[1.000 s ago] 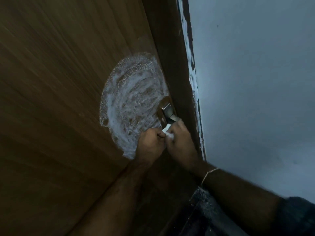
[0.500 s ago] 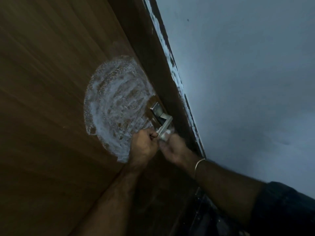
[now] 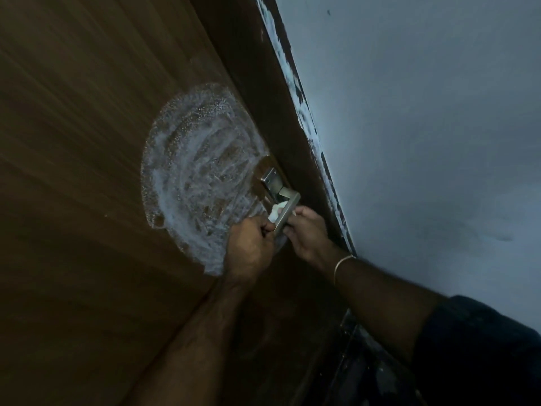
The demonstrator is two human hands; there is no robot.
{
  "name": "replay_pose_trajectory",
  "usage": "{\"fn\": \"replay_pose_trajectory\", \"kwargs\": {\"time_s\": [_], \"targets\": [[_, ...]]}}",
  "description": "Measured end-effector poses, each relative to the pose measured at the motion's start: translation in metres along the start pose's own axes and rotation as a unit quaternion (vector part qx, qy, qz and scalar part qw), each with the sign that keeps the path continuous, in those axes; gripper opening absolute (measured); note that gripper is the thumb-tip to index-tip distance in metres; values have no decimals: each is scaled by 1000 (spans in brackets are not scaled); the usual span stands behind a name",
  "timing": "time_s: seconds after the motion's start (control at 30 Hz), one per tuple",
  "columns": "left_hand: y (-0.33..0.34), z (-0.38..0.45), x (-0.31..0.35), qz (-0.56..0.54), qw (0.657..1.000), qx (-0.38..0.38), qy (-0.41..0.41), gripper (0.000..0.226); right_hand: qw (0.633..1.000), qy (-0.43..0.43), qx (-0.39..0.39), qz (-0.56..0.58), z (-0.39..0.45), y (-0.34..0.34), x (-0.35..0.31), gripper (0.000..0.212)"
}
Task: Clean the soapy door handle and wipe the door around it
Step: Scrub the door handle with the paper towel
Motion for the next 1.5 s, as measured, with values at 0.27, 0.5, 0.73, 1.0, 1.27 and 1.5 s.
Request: {"fn": "replay_pose_trajectory", "kwargs": {"time_s": [0.27,0.5,0.73,1.0,1.27,1.5], "targets": [[0,0,0,5,1000,13,13,14,981,-152,43,-112,21,3,4,31],[1,1,-1,5,1000,26,6,13,979,-137,114,-103,40,-6,31,11],[0,2,-3,-7,1000,18,7,13,995,-35,65,62,60,-16,28,8],[0,2,-4,-13,1000,5,5,14,990,-119,81,8,55,-8,14,26],[1,2,-7,-21,1000,-4,17,15,993,-100,22,52,35,-2,-3,32],[1,1,-9,-13,1000,-3,28,19,994,-75,-37,63,31,-2,-12,35]]}}
Point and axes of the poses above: each hand's wrist, its own z-axis towards the middle knuckle, its own y-axis out of the palm, x = y × z, the point moved 3 cm from there along z, towards the middle knuckle, and after that the axes turned 6 degrees about x, right-handed, at the moved point
